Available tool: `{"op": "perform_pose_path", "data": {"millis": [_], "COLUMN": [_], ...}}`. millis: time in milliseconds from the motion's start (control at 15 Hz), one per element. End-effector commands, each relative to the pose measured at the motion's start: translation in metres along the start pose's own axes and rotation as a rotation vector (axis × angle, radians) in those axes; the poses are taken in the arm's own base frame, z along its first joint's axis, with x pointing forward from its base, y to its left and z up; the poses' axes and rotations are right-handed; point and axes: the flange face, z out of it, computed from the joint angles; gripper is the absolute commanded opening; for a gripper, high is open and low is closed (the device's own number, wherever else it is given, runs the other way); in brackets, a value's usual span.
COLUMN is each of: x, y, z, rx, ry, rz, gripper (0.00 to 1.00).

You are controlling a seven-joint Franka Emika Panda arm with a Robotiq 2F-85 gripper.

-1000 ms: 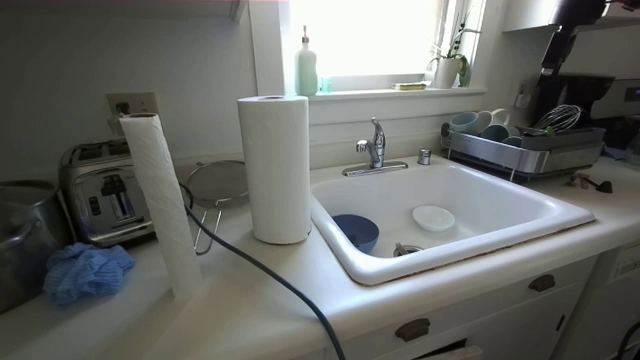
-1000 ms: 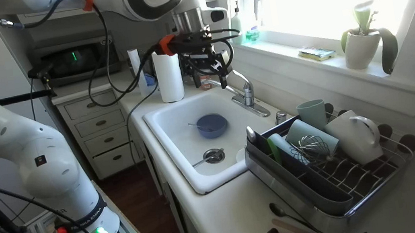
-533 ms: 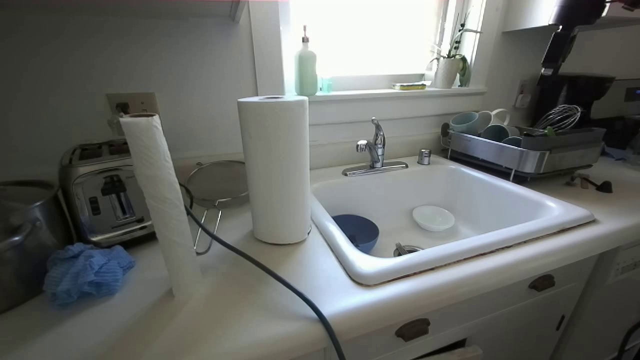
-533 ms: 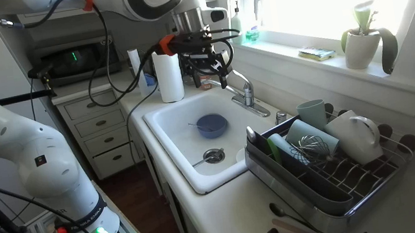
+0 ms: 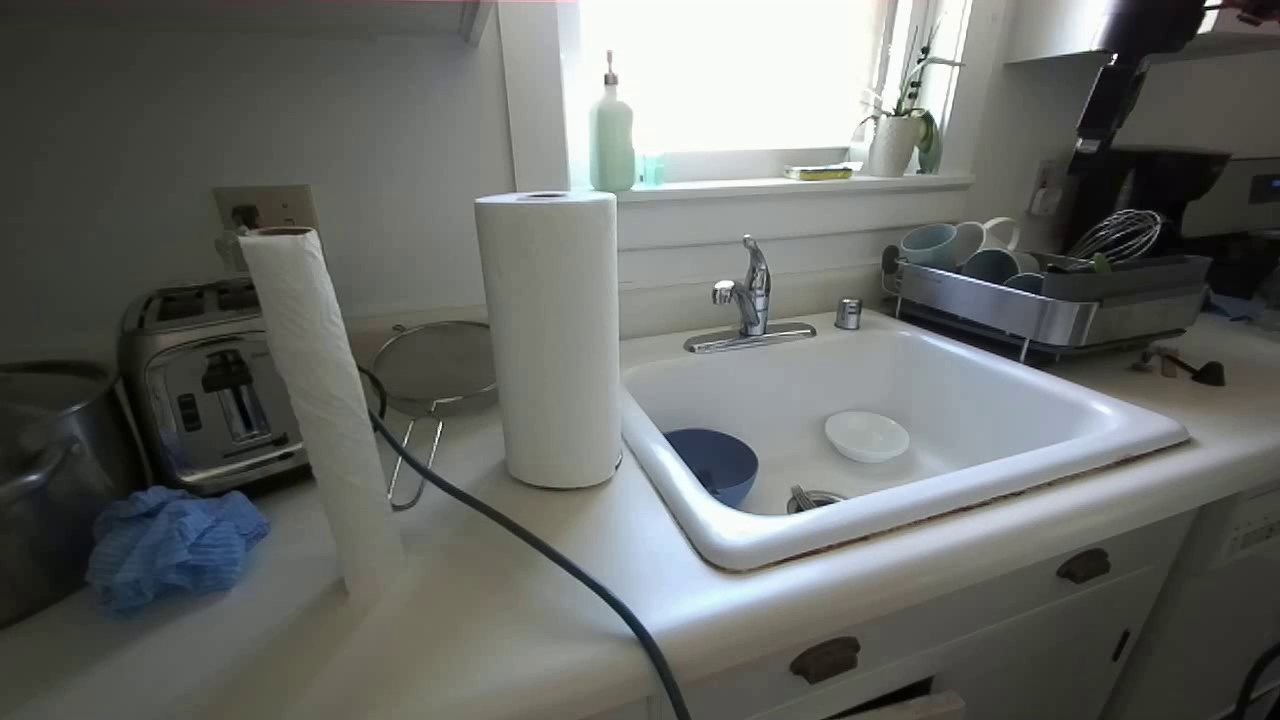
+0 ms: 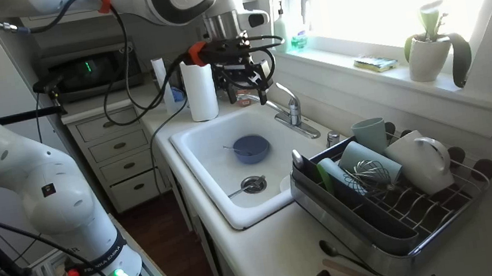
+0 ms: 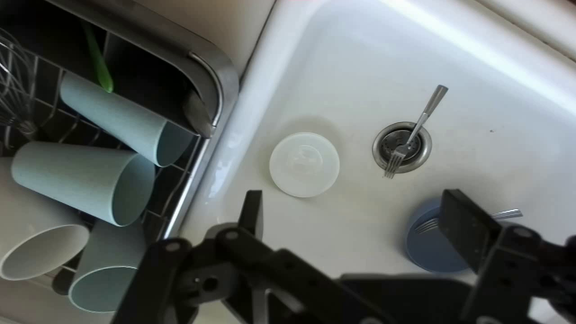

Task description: Move the bowl from the sink to the plate rack

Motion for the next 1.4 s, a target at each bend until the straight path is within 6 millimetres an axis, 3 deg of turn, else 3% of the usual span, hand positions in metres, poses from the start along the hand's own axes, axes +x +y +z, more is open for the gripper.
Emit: {"op": "perform_pose_path", "data": {"millis": [0,133,333,600,1000,1133,1200,1333], "x": [0.035,0.058,0.092,0.127,0.165,0.17,0.158,0.163], "y": [-0.057,-0.096,-0.13,-0.141,-0.146,-0.152,-0.148,-0.153], "z": [0.024,0.044,0.084,0.147,0.225,0.241,0.231,0.244], "rx": [0.058,0.079,0.094,0.154,0.176,0.182,0.161,0.163], "ry": [-0.034,-0.054,-0.072,-0.063,0.08,0.104,0.077,0.083], "rz": [0.002,0.056,0.196,0.39,0.458,0.409,0.42,0.409], "gripper": [1.0,1.0,1.0,1.0,1.0,1.0,1.0,1.0]}}
